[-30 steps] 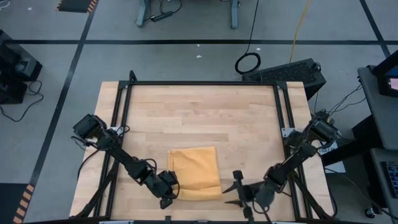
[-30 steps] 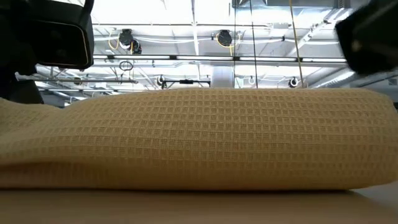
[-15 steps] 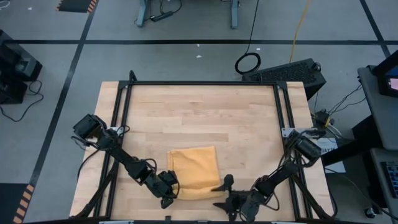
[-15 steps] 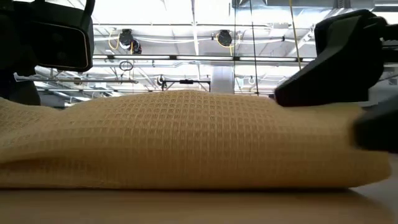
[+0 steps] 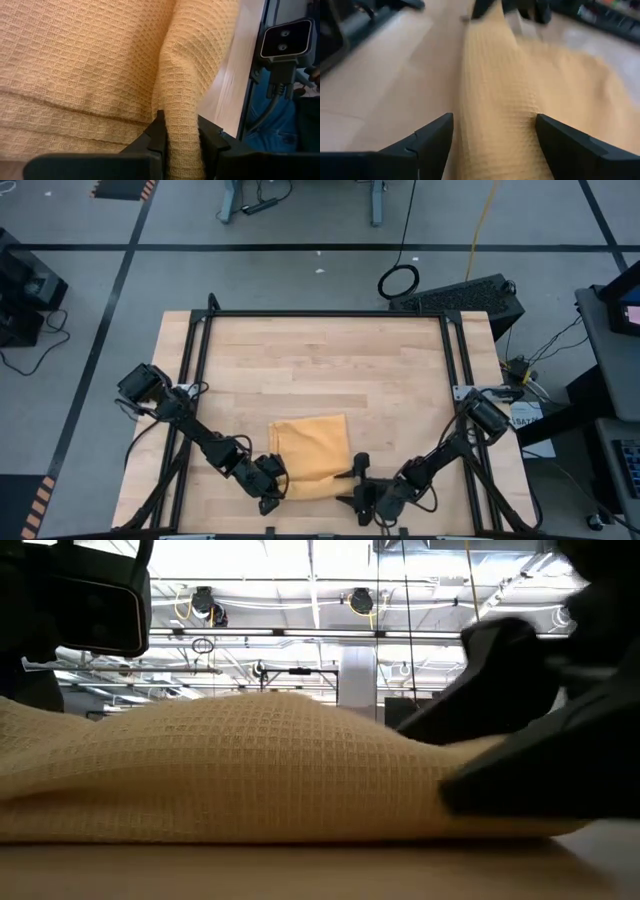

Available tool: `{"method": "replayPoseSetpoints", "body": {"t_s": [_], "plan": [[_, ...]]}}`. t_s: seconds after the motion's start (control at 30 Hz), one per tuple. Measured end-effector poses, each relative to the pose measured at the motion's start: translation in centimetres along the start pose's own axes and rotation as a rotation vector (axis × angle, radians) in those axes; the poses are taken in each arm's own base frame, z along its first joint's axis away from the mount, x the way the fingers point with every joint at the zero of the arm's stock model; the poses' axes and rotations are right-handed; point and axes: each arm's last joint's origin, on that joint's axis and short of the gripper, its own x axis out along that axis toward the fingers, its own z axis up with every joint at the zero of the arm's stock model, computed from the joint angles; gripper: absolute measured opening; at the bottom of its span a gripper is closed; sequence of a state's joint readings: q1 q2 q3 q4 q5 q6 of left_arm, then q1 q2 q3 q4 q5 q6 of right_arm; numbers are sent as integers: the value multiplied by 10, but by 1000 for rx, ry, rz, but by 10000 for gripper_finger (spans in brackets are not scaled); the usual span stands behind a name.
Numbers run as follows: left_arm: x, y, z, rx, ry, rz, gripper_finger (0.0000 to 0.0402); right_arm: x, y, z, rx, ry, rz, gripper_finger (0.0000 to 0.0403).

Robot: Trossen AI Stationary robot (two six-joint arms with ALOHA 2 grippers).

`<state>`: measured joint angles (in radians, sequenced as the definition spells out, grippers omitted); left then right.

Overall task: Roll towel
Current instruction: Roll the folded yellow towel

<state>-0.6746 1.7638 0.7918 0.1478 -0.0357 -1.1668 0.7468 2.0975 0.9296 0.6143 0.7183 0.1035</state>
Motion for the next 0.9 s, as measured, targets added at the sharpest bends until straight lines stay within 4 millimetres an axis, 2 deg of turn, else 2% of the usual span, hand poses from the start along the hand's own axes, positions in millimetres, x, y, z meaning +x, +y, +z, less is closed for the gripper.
{"method": "replayPoseSetpoints", "body": {"t_s": [0.3,0.5,0.63,0.9], "plan": [[0,0,0,-3,-5,2,61,13,-16,-7,172,101,42,275],[0,2,0,6,-27,40,61,13,-16,-6,150,98,34,274],[0,3,0,26,-28,46,61,4,-13,-3,48,90,-19,279],[0,-1,0,43,5,-4,61,-32,6,23,-135,-21,-29,302]]}}
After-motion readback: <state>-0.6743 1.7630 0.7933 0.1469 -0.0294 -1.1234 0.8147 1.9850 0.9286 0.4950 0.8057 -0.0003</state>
